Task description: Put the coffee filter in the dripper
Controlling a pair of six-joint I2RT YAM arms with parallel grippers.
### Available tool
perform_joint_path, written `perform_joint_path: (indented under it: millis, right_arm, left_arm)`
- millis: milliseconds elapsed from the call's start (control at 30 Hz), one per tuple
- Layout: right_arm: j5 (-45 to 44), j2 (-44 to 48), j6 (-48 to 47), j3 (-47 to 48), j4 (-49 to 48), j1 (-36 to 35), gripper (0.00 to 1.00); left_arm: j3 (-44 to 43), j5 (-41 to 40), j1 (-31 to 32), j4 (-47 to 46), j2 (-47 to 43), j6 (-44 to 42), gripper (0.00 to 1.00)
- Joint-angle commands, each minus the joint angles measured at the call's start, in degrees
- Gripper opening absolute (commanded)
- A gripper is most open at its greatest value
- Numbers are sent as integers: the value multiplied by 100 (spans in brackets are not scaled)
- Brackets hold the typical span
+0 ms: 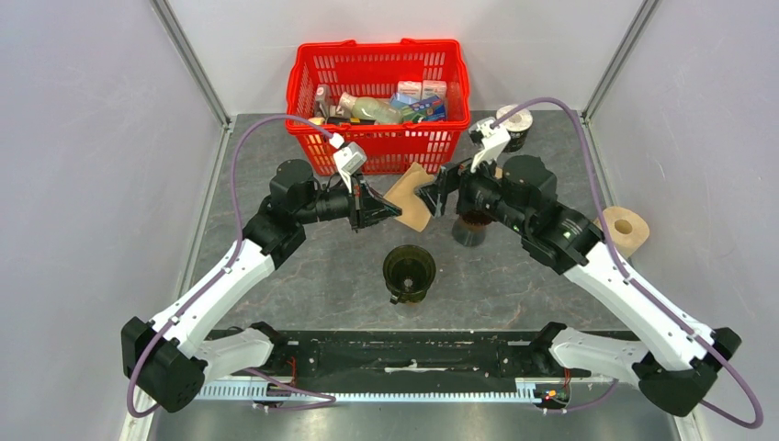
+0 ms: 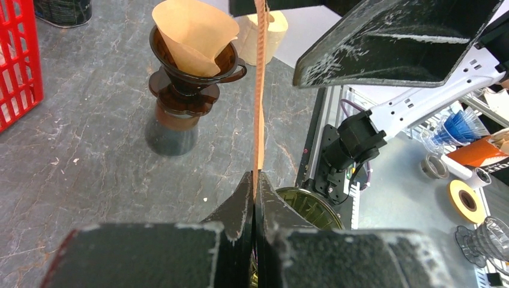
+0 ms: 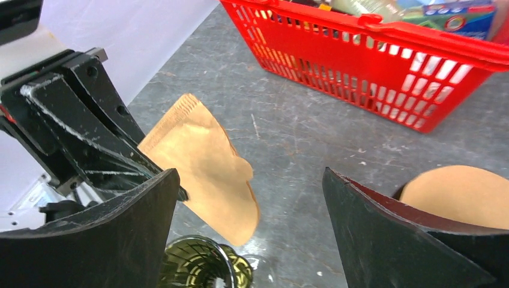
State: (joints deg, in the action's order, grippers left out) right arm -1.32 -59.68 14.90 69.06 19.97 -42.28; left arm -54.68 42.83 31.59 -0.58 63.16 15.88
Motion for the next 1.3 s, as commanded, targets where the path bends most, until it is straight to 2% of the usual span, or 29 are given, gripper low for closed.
perform_joint_path:
  millis: [0,367,1267]
  right_arm:
    - [351,-293,679,448,-326,-25,97]
    - [878,-273,667,353,-806,-26,97]
    - [1210,-53,793,290,-735,-26,93]
  left_arm:
    - [-184,-120,-3,-119,-56,-233,2]
    - [-263,-345,-4,14,41,-234,2]
    - [-324,-669,2,22,123,-103,2]
